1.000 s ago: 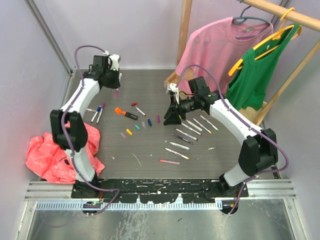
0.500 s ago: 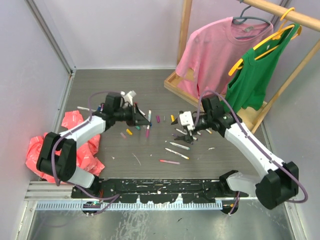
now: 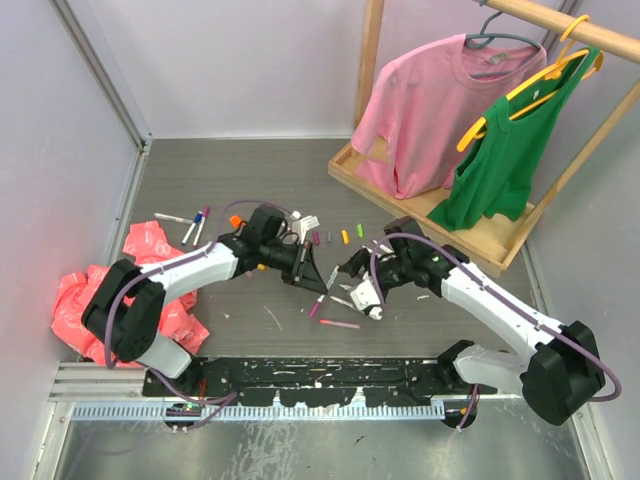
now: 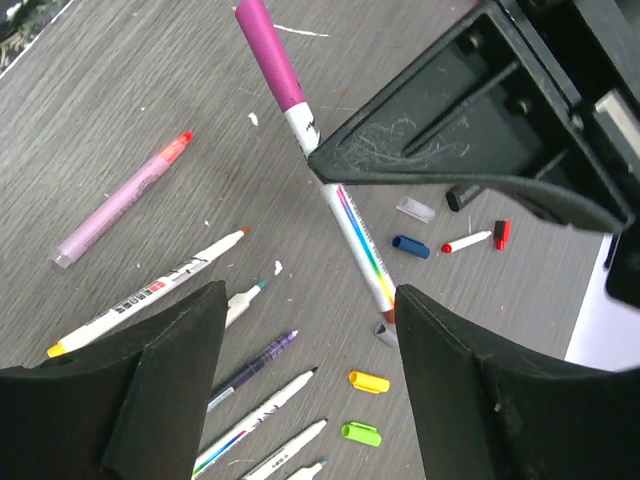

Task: Open the pen caps
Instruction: Open the pen cap from the pen.

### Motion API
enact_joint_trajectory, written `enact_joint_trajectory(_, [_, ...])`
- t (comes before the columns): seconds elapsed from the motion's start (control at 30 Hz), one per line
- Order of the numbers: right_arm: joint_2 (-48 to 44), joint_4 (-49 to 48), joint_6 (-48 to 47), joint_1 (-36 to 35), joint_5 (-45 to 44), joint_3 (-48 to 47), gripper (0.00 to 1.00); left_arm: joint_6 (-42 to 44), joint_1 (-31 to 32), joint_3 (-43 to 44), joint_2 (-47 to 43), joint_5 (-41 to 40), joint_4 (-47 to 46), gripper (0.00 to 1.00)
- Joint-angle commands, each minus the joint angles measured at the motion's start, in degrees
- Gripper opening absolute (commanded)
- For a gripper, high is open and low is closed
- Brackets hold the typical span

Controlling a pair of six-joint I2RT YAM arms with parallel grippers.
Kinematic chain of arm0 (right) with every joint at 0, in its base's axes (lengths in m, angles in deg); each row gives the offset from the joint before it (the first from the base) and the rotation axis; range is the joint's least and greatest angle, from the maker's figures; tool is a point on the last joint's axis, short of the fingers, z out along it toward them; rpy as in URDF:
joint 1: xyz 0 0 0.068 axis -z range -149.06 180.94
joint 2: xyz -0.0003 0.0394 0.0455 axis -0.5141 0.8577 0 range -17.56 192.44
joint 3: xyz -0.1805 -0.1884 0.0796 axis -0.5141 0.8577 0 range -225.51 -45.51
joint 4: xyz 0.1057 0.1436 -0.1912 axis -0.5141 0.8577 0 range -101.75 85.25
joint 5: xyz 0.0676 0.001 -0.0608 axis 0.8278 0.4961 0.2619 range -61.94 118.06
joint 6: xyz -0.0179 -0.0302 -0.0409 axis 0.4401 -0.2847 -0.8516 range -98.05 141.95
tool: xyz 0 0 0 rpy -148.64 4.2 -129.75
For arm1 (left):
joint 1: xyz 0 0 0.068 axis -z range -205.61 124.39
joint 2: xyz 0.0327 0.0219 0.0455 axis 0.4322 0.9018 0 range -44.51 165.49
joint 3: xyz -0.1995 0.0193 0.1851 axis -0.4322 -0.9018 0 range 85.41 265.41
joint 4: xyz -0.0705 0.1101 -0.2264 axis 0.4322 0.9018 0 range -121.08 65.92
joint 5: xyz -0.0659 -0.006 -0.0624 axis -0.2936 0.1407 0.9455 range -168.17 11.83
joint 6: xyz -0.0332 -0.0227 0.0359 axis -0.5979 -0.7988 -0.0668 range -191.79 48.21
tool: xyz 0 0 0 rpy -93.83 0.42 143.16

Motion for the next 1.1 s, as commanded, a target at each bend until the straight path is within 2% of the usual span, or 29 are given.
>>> enact_joint_trajectory(0.0, [0.4, -4.17, -3.04, -3.82, -7.01, 1.56, 0.71, 3.72, 2.87, 3.7, 2.53, 2.7, 3.53, 0.0])
enact_joint_trajectory(0.17, [1.8, -5.86, -2.98, -8.03, -10.22, 3.46, 0.66, 5.36, 5.8, 6.24, 4.9, 2.84, 5.61, 0.0])
enact_joint_trajectory(0.37, [2.34, -6.75, -3.32, -11.07, -13.61, 4.17, 0.53, 5.28, 6.62, 7.02, 5.22, 3.3, 5.73, 0.0])
enact_joint_trajectory(0.67, [0.68, -7.55, -2.53, -12.35, -13.77, 4.98, 0.16, 5.38, 6.88, 7.48, 5.03, 3.13, 6.06, 0.01])
enact_joint_trajectory(0.77, [0.12, -6.82, -2.82, -12.58, -13.48, 4.98, 0.01, 5.74, 6.86, 7.28, 3.97, 1.44, 6.56, 0.14])
enact_joint_trajectory(0.87, [-0.9, -6.13, -3.54, -12.56, -13.47, 5.36, 0.01, 6.6, 6.93, 6.45, 1.44, -1.12, 6.73, 0.3])
enact_joint_trajectory(1.07, [-2.56, -4.57, -3.08, -12.44, -12.83, 5.53, 0.01, 7.37, 6.09, 3.39, -7.15, -6.64, 3.49, 0.43])
